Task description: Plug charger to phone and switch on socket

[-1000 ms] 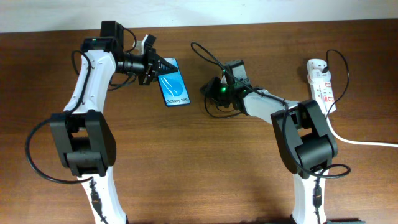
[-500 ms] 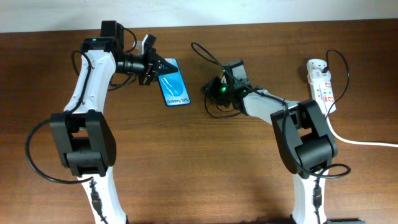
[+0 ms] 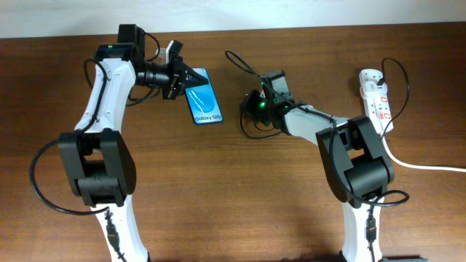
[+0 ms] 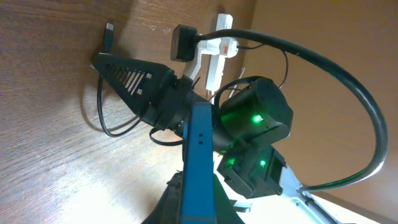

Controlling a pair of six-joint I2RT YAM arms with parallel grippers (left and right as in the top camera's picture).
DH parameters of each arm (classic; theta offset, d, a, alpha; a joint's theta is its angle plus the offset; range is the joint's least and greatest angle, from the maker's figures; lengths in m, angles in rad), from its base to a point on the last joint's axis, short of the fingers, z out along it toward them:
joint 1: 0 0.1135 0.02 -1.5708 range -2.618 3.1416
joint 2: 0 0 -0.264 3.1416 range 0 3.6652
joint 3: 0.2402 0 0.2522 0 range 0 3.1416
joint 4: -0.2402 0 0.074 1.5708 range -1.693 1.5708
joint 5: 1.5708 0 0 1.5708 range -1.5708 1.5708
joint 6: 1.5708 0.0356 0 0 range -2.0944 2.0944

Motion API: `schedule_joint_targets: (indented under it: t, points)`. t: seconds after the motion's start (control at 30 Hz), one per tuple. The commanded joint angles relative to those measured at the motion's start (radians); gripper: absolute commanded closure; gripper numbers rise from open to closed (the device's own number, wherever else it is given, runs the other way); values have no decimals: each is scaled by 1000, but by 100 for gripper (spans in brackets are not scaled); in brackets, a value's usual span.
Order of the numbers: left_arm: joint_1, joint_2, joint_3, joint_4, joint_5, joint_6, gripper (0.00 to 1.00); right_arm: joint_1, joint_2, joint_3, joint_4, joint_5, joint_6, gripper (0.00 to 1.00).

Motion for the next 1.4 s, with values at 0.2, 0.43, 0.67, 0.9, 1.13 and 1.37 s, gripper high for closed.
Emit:
schedule_joint_targets:
  t: [0.2,0.43,0.67,0.9,1.13,1.37]
  points:
    - [0,5,14,-2,45,0,100,-119,-68,4,32,-396,-293,96]
    - [0,5,14,-2,72,2,100,-223,-282,4,-117,-605,-505,96]
    - [1,5,14,-2,219,84,100,-230,-582,4,-414,-602,-667,96]
    - [-8,5,15,-2,368,177,100,-230,-792,4,-717,-605,-685,96]
    - [-26,5,15,-2,463,194,100,-229,-999,4,-911,-592,-695,96]
    - [-61,4,15,-5,463,119,100,-163,-1017,-56,-932,-593,-642,96]
